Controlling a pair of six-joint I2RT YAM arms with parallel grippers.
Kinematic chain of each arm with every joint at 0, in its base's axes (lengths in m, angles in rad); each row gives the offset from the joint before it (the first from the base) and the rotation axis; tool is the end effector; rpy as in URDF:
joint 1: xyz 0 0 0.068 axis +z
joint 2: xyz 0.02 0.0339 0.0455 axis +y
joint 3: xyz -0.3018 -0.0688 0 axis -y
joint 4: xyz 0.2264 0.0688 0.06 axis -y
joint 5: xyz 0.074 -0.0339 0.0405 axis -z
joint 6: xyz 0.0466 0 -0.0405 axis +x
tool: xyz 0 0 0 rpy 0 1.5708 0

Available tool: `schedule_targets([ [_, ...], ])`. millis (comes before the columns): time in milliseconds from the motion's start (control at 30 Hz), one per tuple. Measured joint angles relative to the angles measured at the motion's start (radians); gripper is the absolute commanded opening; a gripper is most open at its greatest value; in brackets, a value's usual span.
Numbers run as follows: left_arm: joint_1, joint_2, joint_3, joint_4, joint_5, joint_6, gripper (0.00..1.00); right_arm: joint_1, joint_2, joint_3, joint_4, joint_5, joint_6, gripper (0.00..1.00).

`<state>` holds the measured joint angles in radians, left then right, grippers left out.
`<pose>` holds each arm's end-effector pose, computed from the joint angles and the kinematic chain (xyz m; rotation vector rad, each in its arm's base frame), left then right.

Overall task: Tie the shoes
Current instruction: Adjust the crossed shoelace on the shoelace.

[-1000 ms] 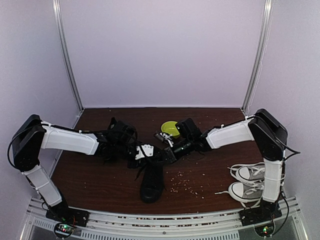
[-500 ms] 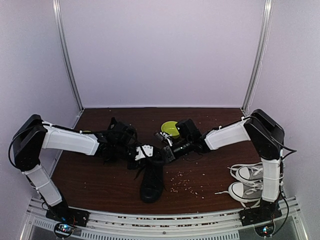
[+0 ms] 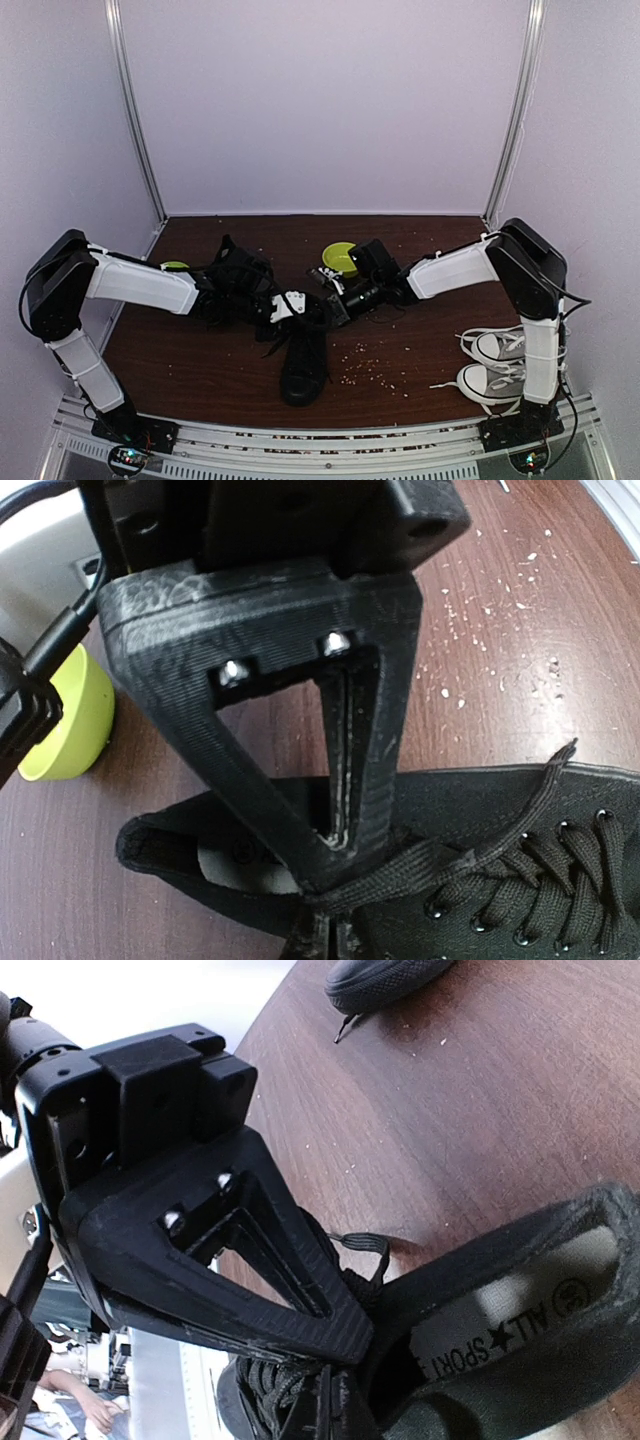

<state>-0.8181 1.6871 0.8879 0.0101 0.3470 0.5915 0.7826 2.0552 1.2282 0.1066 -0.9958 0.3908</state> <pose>0.2201 -0.2582 0.2092 1.6543 1.6827 -0.5195 0.2792 0.3328 0.1891 -1.0559 2.2589 1.7030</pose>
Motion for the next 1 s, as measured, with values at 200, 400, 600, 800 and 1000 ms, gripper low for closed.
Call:
schedule_targets([
  [200,0.000,0.000,-0.011,0.019,-0.003,-0.003,0.00,0.000,-0.004,-0.002,-0.005,0.012,-0.007,0.00],
  [400,-0.003,-0.002,-0.011,0.041,-0.010,0.001,0.00,-0.011,-0.030,-0.012,-0.011,0.031,-0.021,0.00],
  [600,-0.004,-0.010,-0.011,0.049,-0.014,0.010,0.22,-0.011,-0.051,-0.018,-0.021,0.037,-0.025,0.00],
  [800,-0.004,-0.033,-0.017,0.040,-0.021,0.023,0.37,-0.011,-0.054,-0.017,-0.043,0.037,-0.043,0.00],
  [1000,-0.004,-0.074,-0.018,0.016,-0.012,0.058,0.38,-0.011,-0.055,-0.015,-0.092,0.036,-0.075,0.00],
])
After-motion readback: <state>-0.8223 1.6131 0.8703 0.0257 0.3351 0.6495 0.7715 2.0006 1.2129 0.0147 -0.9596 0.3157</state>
